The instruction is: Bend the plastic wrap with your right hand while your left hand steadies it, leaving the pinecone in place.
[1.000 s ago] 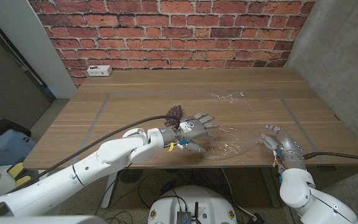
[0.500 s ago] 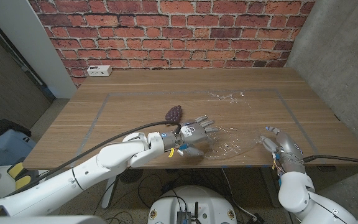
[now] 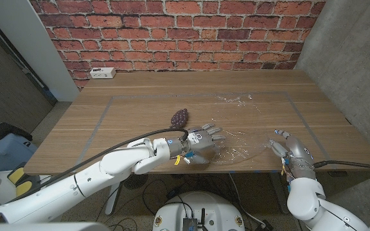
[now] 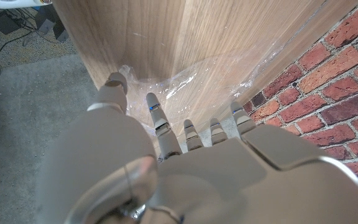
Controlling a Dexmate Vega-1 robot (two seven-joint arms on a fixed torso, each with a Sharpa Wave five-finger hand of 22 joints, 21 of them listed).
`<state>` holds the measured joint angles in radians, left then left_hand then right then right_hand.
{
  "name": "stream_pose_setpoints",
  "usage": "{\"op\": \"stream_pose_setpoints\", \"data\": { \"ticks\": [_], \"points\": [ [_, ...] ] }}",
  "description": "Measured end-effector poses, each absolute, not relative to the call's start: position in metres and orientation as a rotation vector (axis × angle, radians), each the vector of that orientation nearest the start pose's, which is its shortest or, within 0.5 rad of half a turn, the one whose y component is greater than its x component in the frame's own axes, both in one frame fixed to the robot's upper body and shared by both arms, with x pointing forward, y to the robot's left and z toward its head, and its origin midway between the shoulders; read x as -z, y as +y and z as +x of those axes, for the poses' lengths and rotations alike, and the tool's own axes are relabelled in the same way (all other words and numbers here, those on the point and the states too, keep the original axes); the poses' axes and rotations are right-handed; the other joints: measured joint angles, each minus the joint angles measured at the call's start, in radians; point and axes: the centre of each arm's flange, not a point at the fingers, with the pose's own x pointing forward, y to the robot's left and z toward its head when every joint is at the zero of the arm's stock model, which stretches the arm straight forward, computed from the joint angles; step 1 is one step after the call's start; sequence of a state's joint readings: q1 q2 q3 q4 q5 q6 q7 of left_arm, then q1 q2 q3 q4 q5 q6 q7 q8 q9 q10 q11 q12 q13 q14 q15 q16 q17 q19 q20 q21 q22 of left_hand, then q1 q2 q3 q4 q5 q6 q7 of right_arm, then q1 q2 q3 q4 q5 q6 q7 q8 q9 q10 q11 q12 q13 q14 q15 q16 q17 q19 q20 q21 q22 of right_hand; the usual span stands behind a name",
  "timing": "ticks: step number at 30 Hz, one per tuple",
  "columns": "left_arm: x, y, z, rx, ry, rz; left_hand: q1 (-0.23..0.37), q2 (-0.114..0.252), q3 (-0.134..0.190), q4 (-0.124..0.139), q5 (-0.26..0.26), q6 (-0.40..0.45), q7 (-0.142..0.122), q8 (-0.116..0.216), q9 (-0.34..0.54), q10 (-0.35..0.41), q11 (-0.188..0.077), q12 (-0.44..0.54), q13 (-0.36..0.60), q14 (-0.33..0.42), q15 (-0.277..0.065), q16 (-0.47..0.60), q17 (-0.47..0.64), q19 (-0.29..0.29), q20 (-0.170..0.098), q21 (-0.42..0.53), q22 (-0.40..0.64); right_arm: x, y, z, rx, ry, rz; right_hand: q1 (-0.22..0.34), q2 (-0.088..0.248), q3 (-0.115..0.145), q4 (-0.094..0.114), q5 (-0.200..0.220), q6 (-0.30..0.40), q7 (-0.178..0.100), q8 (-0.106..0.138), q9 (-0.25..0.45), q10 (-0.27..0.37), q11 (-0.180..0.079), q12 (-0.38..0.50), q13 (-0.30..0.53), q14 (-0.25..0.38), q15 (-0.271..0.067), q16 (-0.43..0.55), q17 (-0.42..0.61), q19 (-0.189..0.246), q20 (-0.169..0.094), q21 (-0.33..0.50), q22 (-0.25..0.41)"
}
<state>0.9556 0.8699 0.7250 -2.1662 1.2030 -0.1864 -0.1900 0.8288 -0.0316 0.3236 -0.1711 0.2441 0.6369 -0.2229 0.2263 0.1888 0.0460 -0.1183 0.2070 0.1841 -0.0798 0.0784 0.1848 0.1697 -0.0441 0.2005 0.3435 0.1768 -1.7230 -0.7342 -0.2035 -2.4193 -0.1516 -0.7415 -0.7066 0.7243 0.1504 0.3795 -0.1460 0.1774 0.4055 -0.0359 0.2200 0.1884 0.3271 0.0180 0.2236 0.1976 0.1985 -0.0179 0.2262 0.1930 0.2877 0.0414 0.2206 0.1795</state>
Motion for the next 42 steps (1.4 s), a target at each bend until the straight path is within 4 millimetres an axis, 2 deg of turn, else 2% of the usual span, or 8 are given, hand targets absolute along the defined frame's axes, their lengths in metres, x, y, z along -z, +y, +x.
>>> {"op": "stream_pose_setpoints", "data": {
  "ticks": [12, 14, 32, 34, 38, 42],
  "points": [
    [0.095, 0.07, 0.456, 0.413, -1.181, 2.065, 0.026, 0.007, -0.001, 0.007, 0.0, 0.025, 0.003, -0.001, 0.0, 0.046, -0.01, 0.004, 0.0, 0.036, -0.036, 0.004, 0.0, 0.035, -0.012, -0.008, 0.0, 0.16, -0.282, 0.4, 0.468, -0.224, -0.767, 0.0, 0.0, -0.006, 0.006, 0.0, 0.0, 0.0, -0.008, 0.0, 0.0, 0.0, 0.0, 0.0, 0.0, 0.0, 0.0, 0.003, 0.006, -0.006, 0.0, 0.0],
    [0.097, 0.071, 0.457, 0.413, -1.188, 2.056, 0.026, 0.007, -0.004, 0.009, 0.0, 0.029, 0.003, -0.001, 0.0, 0.046, -0.01, 0.01, 0.0, 0.036, -0.036, 0.004, 0.0, 0.042, -0.019, -0.008, 0.0, 0.16, -0.281, 0.4, 0.469, -0.229, -0.761, 0.0, 0.0, -0.008, 0.008, 0.0, 0.0, 0.0, -0.008, 0.0, 0.0, 0.0, -0.006, 0.0, 0.0, 0.0, 0.0, 0.005, 0.006, -0.006, 0.0, 0.0],
    [0.1, 0.07, 0.473, 0.49, -1.133, 2.065, 0.026, 0.007, -0.014, 0.02, -0.004, 0.069, 0.003, -0.005, 0.0, 0.052, -0.009, 0.01, 0.0, 0.036, -0.035, 0.0, 0.0, 0.059, -0.02, -0.022, 0.0, 0.153, -0.274, 0.4, 0.46, -0.246, -0.767, 0.0, 0.0, -0.017, 0.008, -0.004, 0.0, 0.0, -0.008, 0.0, 0.004, 0.004, -0.006, 0.0, 0.0, 0.0, 0.0, 0.002, 0.006, -0.005, 0.0, 0.0],
    [0.101, 0.07, 0.476, 0.494, -1.13, 2.064, 0.029, 0.01, -0.014, 0.02, -0.004, 0.07, 0.002, -0.005, 0.0, 0.055, -0.012, 0.01, 0.0, 0.043, -0.043, 0.0, 0.0, 0.066, -0.017, -0.022, 0.0, 0.153, -0.274, 0.4, 0.46, -0.244, -0.77, 0.0, 0.0, -0.017, 0.008, -0.004, 0.004, 0.004, -0.008, 0.0, 0.004, 0.004, -0.006, 0.0, 0.0, 0.001, 0.0, 0.002, 0.011, 0.0, 0.0, 0.0],
    [0.103, 0.07, 0.479, 0.49, -1.153, 2.039, 0.031, 0.01, -0.014, 0.02, -0.009, 0.033, 0.002, -0.025, -0.002, 0.055, -0.012, 0.01, 0.0, 0.059, -0.052, 0.001, 0.0, 0.079, -0.019, -0.022, 0.0, 0.153, -0.274, 0.4, 0.459, -0.244, -0.771, 0.004, -0.005, -0.02, 0.005, -0.004, 0.005, 0.005, -0.013, 0.0, 0.004, 0.004, -0.006, 0.0, 0.005, 0.006, 0.0, 0.002, 0.011, 0.0, 0.0, -0.002],
    [0.106, 0.072, 0.483, 0.479, -1.179, 2.008, 0.054, 0.017, -0.021, 0.021, -0.009, 0.023, 0.0, -0.029, -0.001, 0.108, -0.019, 0.015, 0.0, 0.11, -0.077, 0.009, 0.0, 0.12, -0.027, -0.022, 0.002, 0.152, -0.273, 0.4, 0.459, -0.244, -0.772, 0.013, -0.006, -0.018, 0.001, -0.004, 0.005, 0.005, -0.013, 0.0, 0.007, 0.007, -0.006, 0.0, 0.002, 0.009, 0.0, 0.002, 0.012, 0.009, 0.0, -0.003]
  ]
}}
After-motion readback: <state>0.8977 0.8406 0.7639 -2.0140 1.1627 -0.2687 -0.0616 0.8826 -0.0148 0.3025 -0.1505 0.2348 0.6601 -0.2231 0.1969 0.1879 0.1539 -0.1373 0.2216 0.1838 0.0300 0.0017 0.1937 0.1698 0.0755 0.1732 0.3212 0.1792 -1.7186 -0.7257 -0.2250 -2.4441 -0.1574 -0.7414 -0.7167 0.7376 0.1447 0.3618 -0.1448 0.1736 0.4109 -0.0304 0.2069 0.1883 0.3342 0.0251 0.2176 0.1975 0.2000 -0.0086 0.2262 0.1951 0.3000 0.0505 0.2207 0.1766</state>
